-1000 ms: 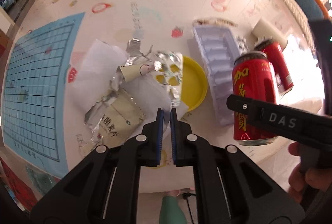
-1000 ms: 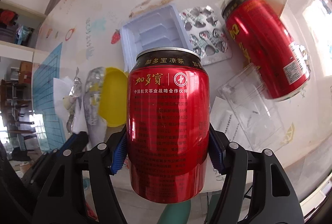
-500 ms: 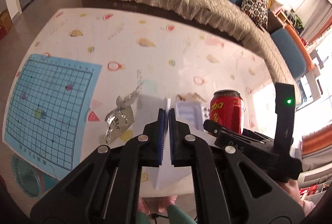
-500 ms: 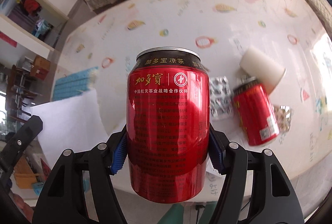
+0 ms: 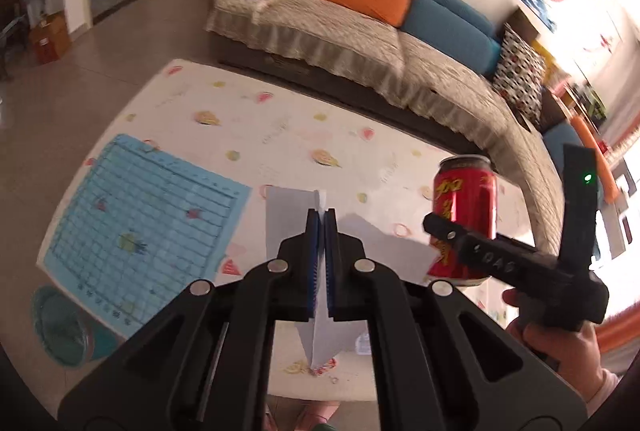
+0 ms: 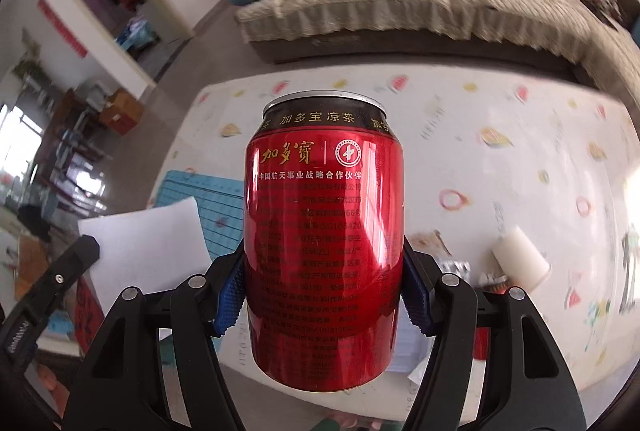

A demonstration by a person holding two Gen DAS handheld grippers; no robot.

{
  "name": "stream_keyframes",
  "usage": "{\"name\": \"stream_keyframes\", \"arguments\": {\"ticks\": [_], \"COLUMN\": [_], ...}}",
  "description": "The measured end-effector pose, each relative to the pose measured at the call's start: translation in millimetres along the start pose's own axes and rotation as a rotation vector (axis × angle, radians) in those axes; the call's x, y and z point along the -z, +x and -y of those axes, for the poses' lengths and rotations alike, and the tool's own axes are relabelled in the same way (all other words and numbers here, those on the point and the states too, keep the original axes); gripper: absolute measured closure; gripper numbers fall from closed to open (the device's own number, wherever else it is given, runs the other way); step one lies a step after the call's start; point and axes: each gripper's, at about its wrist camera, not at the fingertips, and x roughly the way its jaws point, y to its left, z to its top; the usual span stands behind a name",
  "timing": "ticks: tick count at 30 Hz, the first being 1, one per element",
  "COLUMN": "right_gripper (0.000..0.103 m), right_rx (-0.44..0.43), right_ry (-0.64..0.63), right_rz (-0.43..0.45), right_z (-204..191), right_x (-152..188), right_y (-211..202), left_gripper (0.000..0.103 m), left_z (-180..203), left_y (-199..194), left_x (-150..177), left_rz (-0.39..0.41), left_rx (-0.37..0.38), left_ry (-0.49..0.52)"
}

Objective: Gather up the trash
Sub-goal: 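Carry the white paper and red can over the teal trash bin with both tools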

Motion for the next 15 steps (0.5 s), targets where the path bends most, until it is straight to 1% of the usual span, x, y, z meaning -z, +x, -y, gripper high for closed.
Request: {"name": "stream_keyframes", "arguments": {"ticks": [4, 7, 11, 15], "right_gripper": [0.038, 0.038, 0.038, 0.038], "right_rx": [-0.064, -0.12, -0.203, -0.29], "right_ry": [-0.148, -0.233, -0.333, -0.415], "right_rz": [-0.002, -0.027, -0.074, -0.122], "right_z": [-54, -110, -197, -297], "right_x": [-15, -17, -8, 23], "right_y": [9, 25, 49, 79], "left_gripper": [0.101, 0.101, 0.101, 0.101], "left_z": [-45, -86, -150, -223], "left_y": [-29, -49, -78, -104], "left_x": [7, 12, 23, 35], "left_rz": [0.057, 0.075, 0.088, 0.083], "left_rx": [-0.103, -0.175, -0.25, -0.309], "left_ry": [-0.103, -0.18, -0.257, -0.319]}}
